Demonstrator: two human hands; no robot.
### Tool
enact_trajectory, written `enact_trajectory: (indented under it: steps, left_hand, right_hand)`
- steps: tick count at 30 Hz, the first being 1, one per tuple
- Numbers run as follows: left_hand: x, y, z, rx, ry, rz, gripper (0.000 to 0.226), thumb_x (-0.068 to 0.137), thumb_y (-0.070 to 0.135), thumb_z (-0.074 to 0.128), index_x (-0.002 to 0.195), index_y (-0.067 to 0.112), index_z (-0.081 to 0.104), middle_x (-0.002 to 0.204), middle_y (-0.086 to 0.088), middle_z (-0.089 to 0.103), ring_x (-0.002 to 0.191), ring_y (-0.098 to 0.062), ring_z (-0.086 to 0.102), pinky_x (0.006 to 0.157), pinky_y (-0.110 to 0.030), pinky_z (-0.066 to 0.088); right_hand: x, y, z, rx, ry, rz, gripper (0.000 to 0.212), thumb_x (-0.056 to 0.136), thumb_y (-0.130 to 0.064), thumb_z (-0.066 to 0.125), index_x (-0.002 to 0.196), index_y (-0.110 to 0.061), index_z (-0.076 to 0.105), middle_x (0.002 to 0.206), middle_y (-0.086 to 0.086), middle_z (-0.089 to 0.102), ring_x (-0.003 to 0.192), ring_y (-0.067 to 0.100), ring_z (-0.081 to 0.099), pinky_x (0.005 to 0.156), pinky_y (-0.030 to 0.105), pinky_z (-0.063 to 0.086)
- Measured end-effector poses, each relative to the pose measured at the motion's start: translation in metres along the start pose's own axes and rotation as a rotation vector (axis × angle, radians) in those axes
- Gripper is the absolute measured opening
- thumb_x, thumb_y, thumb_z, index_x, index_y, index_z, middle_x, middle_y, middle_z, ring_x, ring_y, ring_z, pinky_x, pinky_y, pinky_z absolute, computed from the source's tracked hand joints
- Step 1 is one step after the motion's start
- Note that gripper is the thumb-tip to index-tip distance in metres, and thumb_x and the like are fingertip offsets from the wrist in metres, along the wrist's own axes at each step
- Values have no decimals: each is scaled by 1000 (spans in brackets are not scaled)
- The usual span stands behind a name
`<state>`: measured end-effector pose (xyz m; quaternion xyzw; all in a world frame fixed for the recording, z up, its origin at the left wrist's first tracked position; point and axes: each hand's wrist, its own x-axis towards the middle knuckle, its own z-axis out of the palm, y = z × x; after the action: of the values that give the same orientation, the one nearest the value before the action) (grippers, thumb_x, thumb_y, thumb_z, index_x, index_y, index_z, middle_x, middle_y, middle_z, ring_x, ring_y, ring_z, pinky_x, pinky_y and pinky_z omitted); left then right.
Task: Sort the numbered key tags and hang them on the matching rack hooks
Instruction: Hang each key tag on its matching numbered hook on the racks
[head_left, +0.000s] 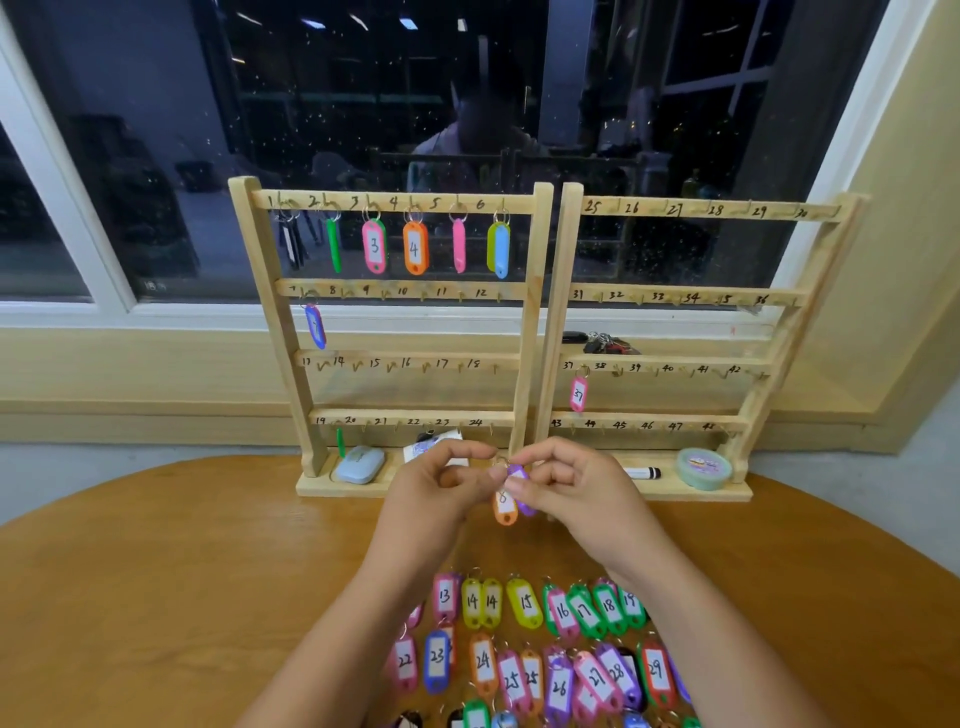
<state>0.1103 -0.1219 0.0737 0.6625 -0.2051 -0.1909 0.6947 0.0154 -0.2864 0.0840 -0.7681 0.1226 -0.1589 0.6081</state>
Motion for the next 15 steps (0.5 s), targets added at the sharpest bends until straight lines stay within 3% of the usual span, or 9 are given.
enact_trajectory:
  steps: [6, 12, 15]
  left_hand:
    - [2, 10, -8, -58, 15, 44, 13, 91, 18, 83, 103, 15, 79, 88, -5, 80, 77, -10, 70, 59, -16, 44]
    - [4, 26, -26, -101, 74, 116, 9, 92, 10, 82, 100, 10, 79, 86, -6, 79, 74, -8, 71, 59, -13, 47]
    - [7, 32, -40, -97, 132, 140, 6, 92, 11, 82, 98, 11, 80, 86, -5, 79, 73, -6, 70, 60, -11, 47]
  right_hand:
    - [-4, -10, 10, 31, 53, -104, 8, 98, -20, 77, 105, -22, 78, 90, 6, 80, 77, 15, 73, 68, 24, 54]
    - [1, -26, 25, 116, 159, -156, 8, 99, -16, 73, 105, -18, 78, 95, 3, 82, 90, 21, 80, 82, 40, 62]
    - [18, -40, 40, 34, 187, -221, 8, 97, -17, 77, 102, -22, 80, 94, -6, 81, 93, 11, 77, 82, 32, 60]
